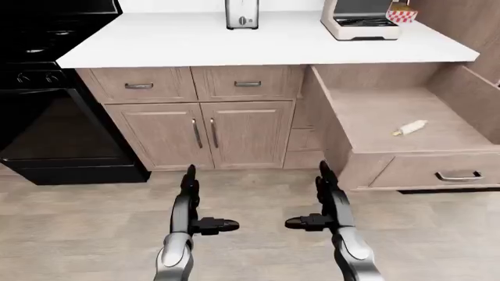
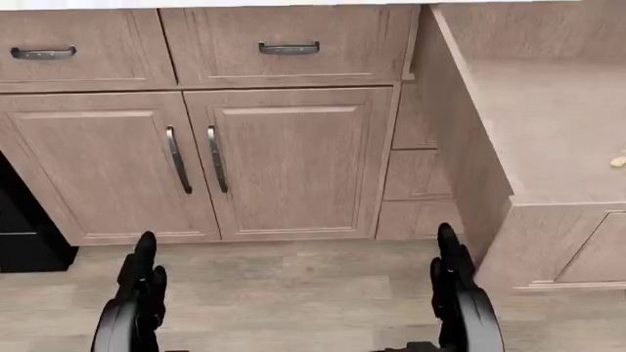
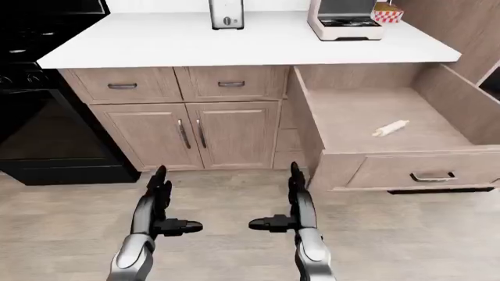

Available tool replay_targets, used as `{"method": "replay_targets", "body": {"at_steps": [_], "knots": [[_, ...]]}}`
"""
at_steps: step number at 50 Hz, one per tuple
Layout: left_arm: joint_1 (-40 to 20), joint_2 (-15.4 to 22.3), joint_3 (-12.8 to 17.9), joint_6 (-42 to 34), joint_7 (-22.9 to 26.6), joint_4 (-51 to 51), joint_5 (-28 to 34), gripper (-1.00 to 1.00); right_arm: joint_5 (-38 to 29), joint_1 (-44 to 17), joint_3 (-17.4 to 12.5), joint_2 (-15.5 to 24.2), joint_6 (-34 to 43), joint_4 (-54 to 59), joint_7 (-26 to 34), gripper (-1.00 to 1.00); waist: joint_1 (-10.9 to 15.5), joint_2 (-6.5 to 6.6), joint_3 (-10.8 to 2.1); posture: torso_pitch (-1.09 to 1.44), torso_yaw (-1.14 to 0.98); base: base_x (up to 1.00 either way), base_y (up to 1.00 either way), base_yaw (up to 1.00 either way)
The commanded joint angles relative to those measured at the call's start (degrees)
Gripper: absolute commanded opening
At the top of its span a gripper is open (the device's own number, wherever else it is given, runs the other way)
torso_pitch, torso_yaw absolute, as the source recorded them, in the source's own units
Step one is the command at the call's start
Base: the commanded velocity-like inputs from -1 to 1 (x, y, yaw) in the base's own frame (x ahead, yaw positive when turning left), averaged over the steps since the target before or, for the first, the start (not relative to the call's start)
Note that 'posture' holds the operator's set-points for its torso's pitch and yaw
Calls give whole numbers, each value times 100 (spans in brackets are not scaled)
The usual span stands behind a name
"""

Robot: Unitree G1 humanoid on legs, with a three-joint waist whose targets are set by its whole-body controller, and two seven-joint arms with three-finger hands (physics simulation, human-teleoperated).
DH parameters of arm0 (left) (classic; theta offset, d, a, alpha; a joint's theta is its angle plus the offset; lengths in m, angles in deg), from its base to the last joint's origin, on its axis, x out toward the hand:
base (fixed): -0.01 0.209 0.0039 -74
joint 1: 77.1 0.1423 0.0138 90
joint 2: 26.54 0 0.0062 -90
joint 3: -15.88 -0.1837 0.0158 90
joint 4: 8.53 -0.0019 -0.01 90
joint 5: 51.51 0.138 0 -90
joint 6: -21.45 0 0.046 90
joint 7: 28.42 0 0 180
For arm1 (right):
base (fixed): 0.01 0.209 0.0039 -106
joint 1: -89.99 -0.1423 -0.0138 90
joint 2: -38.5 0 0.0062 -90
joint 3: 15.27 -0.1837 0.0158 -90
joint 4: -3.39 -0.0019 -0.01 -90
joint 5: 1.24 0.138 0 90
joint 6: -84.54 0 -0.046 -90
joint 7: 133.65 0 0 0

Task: Close the right drawer.

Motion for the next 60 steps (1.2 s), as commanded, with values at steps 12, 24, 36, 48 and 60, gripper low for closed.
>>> {"method": "replay_targets", "body": {"at_steps": [12,24,36,48,60], "knots": [[-73,20,32,578,70,518,3,100,-838,-91,101,84,-49,-882,-333,100,55,-40,-429,0,0,0,0,0],[-58,68,128,588,35,663,-32,100,-1262,-121,164,62,371,-1786,-147,100,53,-26,-520,0,0,0,0,0],[-128,138,411,-736,-3,2361,-458,100,-1762,-182,253,95,1120,-3219,111,100,47,-6,-494,0,0,0,0,0],[-481,277,845,-2847,-310,4712,-1122,100,-2412,-588,343,57,2241,-4715,591,100,32,33,-454,0,0,0,0,0],[-979,485,1278,-4140,-703,5863,-1878,100,-2665,-1315,244,27,3359,-5534,942,100,30,66,-408,0,0,0,0,0]]}}
